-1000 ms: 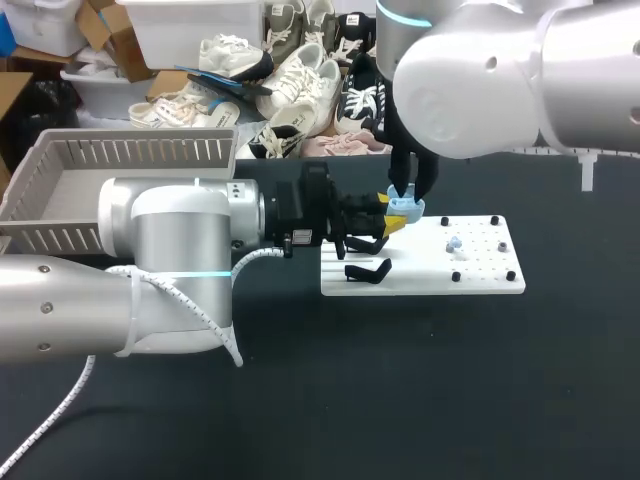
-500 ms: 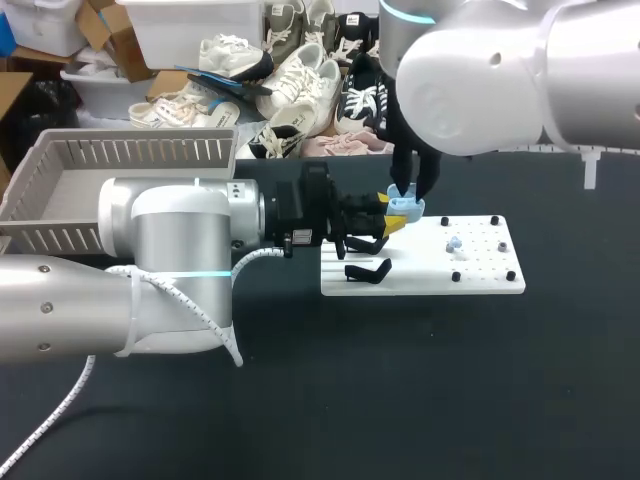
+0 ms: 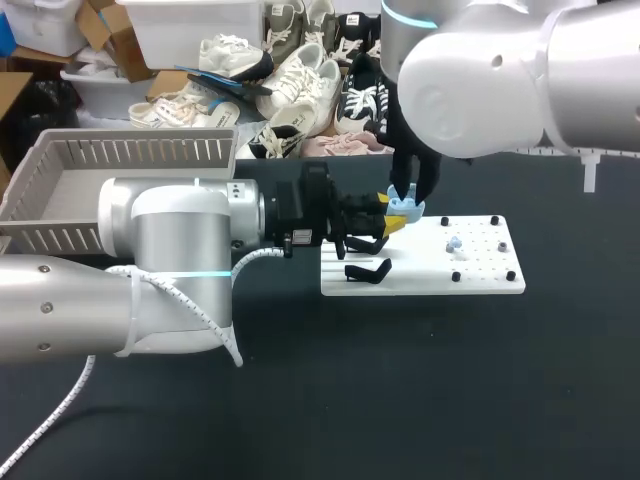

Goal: Pick up each earbud case from the left stands, insert the matching earbuds, close the lid, and place the case in the box.

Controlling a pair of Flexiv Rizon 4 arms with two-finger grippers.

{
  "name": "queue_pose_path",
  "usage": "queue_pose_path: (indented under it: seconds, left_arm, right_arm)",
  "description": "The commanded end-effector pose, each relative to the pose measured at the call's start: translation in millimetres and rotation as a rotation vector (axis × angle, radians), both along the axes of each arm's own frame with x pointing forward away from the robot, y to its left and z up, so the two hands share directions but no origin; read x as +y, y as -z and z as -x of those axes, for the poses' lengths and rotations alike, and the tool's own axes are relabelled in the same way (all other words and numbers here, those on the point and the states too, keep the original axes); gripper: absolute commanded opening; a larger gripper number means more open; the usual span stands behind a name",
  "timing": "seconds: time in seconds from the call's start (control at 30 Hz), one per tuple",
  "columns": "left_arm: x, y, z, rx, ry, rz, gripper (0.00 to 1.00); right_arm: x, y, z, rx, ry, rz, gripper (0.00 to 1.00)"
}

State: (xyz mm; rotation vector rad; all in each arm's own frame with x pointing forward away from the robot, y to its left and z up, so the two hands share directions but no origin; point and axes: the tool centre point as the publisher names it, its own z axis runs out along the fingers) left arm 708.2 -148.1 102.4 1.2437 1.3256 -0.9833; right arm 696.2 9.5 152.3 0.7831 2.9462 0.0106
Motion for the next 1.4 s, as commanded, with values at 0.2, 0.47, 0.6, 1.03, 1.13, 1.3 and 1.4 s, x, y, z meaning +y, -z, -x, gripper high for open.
queue_pose_path:
  seconds: [0.2,0.47,0.6,1.03,1.13,1.3,1.4]
  left_arm:
    - [0.4,0.0,1.7,-0.002,-0.003,0.002,0.00]
    - [0.4,0.0,1.7,-0.002,-0.003,0.002,0.00]
    - [0.4,0.0,1.7,-0.002,-0.003,0.002,0.00]
    - [0.4,0.0,1.7,-0.002,-0.003,0.002,0.00]
    - [0.4,0.0,1.7,-0.002,-0.003,0.002,0.00]
    - [0.4,0.0,1.7,-0.002,-0.003,0.002,0.00]
    - [0.4,0.0,1.7,-0.002,-0.003,0.002,0.00]
  right_arm:
    - [-2.5,-1.1,0.2,-0.001,0.005,-0.002,0.00]
    - [-3.8,-2.2,1.3,-0.004,0.009,0.000,0.00]
    - [-3.1,-0.6,1.7,0.001,0.006,0.002,0.00]
    - [-3.0,-3.7,2.6,-0.003,0.004,0.002,0.00]
    - [-2.4,-2.0,3.3,0.000,0.005,0.002,0.00]
    - [-1.8,0.0,3.1,0.006,0.007,0.002,0.00]
    - [-1.9,0.0,3.0,0.005,0.008,0.002,0.00]
